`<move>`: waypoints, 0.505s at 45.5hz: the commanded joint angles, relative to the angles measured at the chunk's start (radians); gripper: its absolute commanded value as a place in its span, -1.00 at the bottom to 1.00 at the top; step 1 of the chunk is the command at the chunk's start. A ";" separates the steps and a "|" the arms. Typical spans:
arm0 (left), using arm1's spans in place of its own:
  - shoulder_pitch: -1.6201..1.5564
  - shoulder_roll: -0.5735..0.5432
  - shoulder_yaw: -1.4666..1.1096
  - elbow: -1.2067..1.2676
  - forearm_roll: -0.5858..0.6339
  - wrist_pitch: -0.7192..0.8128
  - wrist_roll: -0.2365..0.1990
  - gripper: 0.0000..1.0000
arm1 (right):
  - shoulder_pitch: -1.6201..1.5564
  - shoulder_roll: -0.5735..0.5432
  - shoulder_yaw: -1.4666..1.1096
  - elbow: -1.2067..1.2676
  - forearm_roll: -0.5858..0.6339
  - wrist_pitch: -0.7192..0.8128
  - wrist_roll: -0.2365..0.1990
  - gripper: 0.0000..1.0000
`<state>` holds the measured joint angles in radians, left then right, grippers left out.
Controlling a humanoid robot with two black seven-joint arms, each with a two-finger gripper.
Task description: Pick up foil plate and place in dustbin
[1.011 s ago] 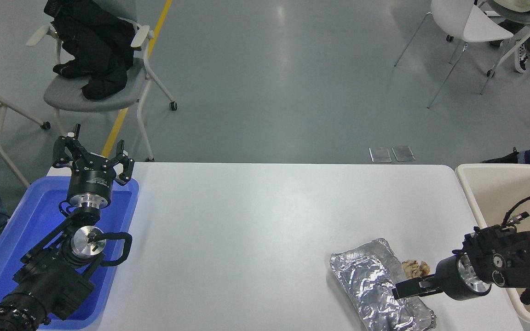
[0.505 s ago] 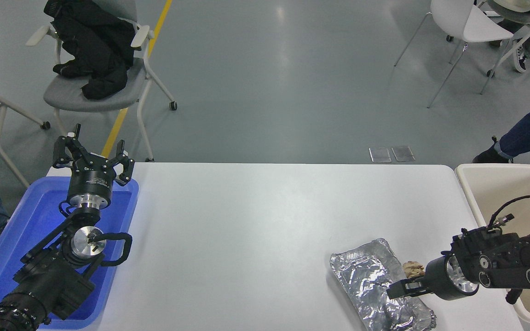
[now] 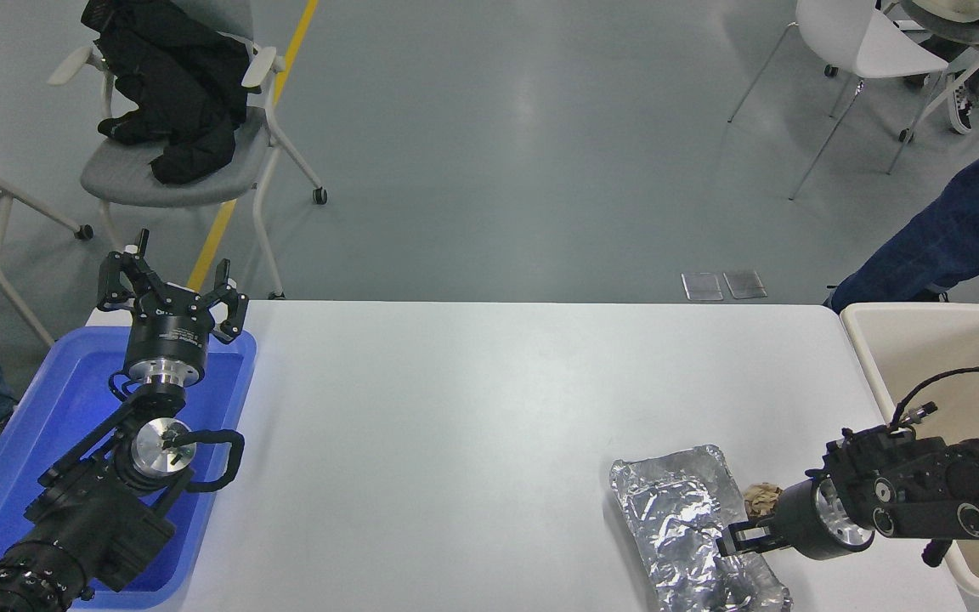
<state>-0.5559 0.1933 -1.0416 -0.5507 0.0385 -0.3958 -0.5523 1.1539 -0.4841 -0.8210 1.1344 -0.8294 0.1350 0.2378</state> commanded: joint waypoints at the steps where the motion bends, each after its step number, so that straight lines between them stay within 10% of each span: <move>1: -0.001 0.000 0.000 0.000 0.000 0.000 0.000 0.98 | 0.001 0.001 0.002 -0.012 0.001 0.000 0.002 -1.00; 23: 0.001 0.000 0.000 0.000 0.001 0.000 0.000 0.98 | 0.196 -0.145 -0.066 0.154 0.000 0.018 0.018 -1.00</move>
<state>-0.5555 0.1933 -1.0416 -0.5507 0.0386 -0.3958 -0.5523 1.2108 -0.5305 -0.8294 1.1613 -0.8271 0.1428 0.2489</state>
